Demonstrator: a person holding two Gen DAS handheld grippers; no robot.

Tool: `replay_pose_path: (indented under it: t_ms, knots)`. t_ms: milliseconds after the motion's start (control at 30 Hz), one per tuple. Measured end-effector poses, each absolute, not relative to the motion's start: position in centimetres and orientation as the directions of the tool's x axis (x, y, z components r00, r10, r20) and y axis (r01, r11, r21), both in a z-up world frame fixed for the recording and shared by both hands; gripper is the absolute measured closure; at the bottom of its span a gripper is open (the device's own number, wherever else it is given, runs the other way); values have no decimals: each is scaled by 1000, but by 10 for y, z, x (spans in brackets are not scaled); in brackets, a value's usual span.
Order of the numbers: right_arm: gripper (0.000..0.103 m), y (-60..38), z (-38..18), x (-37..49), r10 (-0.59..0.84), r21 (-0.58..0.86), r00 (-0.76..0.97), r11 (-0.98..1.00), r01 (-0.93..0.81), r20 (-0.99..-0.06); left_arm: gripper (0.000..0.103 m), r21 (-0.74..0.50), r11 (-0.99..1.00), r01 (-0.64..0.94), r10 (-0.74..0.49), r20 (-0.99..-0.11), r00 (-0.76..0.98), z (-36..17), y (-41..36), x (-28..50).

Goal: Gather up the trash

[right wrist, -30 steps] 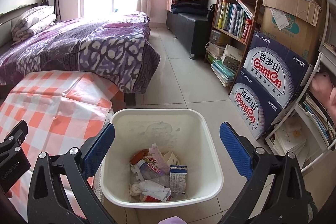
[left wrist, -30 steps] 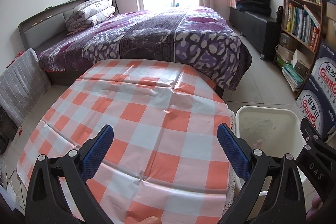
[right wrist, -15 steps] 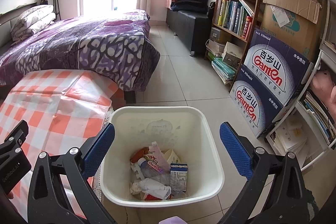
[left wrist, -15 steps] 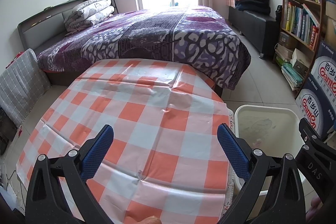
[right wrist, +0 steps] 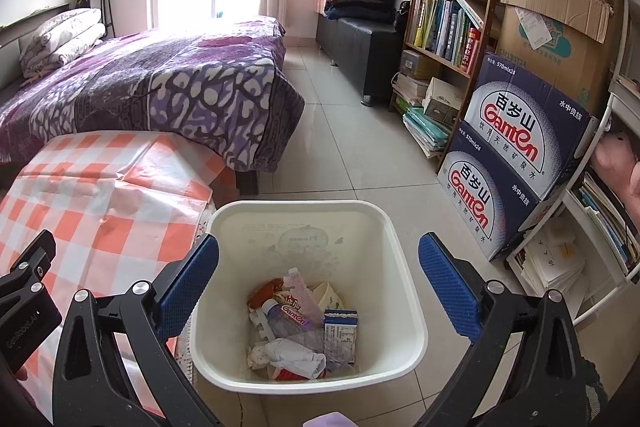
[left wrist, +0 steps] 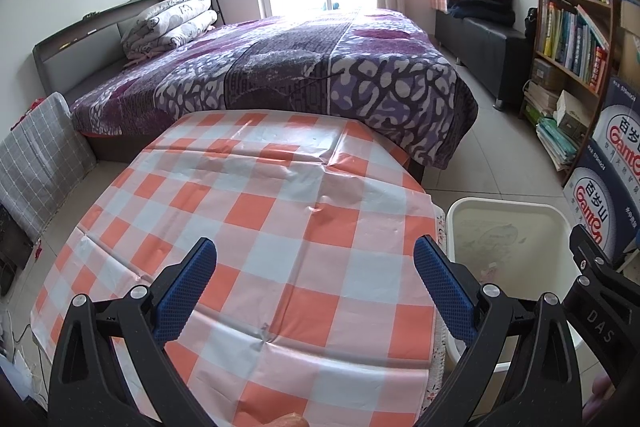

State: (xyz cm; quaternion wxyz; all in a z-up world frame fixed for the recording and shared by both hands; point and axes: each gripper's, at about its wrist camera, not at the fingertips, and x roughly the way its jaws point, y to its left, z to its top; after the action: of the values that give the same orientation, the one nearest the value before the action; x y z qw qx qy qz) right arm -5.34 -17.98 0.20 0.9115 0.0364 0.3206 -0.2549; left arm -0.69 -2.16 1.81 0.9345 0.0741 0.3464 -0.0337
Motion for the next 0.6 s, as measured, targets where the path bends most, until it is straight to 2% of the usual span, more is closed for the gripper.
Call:
replay_pose_path:
  t_ms: [600]
  knots:
    - [7,-180,-4,-56,-434,-89,658,868,489,-615,7,112,987,117,-15,-654,757,18,-22,-7]
